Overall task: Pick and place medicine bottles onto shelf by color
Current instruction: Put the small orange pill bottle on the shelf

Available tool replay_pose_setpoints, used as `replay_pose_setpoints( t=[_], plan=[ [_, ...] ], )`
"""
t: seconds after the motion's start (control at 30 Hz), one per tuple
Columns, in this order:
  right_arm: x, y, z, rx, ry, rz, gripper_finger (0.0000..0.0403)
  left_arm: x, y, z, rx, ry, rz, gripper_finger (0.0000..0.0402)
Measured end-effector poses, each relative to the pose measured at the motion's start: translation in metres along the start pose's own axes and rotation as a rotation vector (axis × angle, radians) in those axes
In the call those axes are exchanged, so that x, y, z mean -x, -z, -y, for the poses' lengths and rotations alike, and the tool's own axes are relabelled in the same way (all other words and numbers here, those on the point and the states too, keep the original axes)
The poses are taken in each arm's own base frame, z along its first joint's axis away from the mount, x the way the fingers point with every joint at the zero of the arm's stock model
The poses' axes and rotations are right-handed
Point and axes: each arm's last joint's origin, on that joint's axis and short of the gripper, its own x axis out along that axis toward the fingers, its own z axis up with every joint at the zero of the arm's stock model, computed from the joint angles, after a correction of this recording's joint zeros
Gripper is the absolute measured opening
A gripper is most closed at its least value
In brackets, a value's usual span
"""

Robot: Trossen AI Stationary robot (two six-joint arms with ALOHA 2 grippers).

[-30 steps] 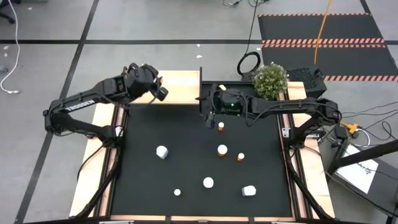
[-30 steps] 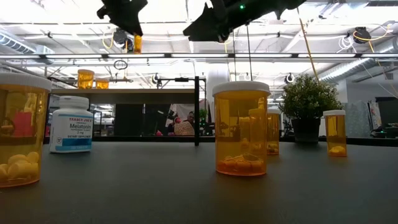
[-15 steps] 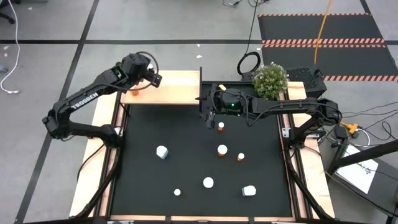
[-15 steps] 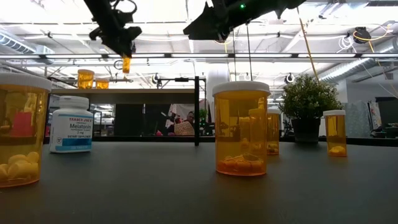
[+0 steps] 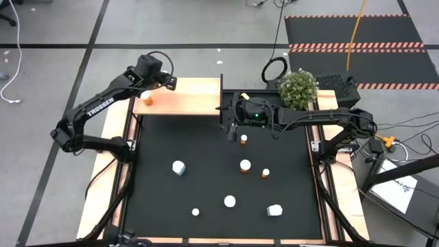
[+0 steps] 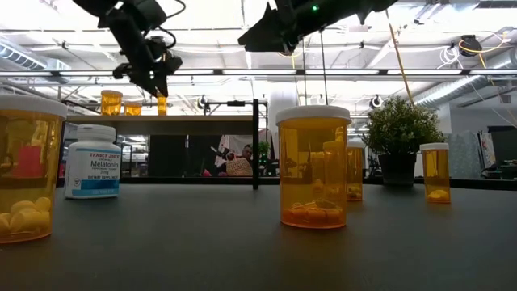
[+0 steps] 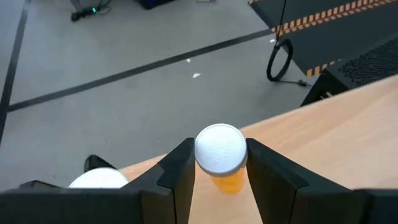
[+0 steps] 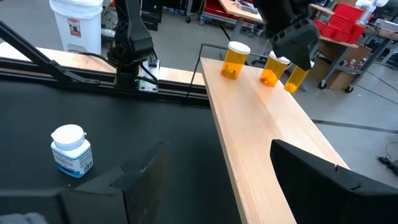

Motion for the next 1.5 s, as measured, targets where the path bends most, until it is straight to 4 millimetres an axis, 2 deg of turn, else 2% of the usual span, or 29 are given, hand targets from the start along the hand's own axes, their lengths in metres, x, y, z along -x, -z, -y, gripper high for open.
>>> replay_pose_setpoints(
  t=[0.27,0.73,1.3,1.5],
  plan=[
    [0.000,0.001,0.002,-0.006,0.005,-0.004,0.0274,-0.019,0.004,0.003,0.009,-0.028,-0.048,0.0136],
    [0.000,0.001,0.002,-0.002,0.003,-0.004,0.0274,-0.024,0.007,0.001,0.027,-0.102,-0.062,0.0136],
    [0.000,0.001,0.002,-0.002,0.002,-0.004,0.0274,-0.025,0.007,0.003,-0.001,-0.098,-0.066,0.0136],
    [0.000,0.001,0.002,-0.002,0.002,-0.004,0.0274,-0.025,0.008,0.003,-0.003,-0.099,-0.072,0.0158]
  ],
)
